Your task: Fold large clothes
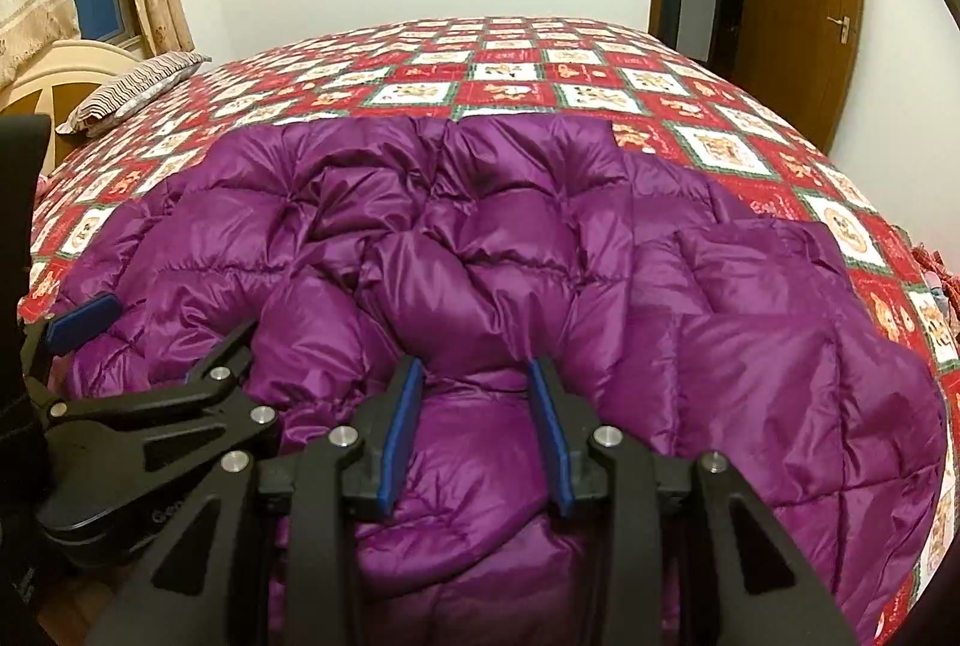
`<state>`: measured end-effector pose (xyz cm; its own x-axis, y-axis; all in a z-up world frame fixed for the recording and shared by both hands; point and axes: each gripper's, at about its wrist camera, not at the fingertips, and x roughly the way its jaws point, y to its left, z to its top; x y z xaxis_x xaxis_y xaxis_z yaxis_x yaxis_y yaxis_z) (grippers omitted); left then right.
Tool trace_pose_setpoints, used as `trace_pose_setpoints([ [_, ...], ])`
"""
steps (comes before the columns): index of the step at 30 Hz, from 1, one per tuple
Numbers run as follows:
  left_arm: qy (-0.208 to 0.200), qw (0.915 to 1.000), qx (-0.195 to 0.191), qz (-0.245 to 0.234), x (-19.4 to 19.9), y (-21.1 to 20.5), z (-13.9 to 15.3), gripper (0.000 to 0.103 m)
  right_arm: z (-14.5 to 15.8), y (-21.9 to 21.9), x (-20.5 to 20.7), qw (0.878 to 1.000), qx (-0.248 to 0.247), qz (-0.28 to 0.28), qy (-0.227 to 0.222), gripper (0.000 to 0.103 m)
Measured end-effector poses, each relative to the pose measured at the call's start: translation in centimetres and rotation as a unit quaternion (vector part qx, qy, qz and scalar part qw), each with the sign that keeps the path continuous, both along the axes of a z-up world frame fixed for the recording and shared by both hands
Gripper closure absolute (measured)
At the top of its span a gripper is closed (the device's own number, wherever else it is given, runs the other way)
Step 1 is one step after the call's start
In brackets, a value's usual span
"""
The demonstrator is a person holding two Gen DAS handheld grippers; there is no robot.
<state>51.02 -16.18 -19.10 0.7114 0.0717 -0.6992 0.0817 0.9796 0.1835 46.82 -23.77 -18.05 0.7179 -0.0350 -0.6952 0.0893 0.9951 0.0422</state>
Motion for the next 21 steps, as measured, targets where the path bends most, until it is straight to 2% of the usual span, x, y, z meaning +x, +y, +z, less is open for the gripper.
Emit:
trace_pose_setpoints([
  [21, -0.001, 1.0, 0.003, 0.001, -0.12, -0.04, -0.02, 0.002, -0.05, 0.22, 0.25, 1.0, -0.006, 0.0, 0.001, 0.062],
])
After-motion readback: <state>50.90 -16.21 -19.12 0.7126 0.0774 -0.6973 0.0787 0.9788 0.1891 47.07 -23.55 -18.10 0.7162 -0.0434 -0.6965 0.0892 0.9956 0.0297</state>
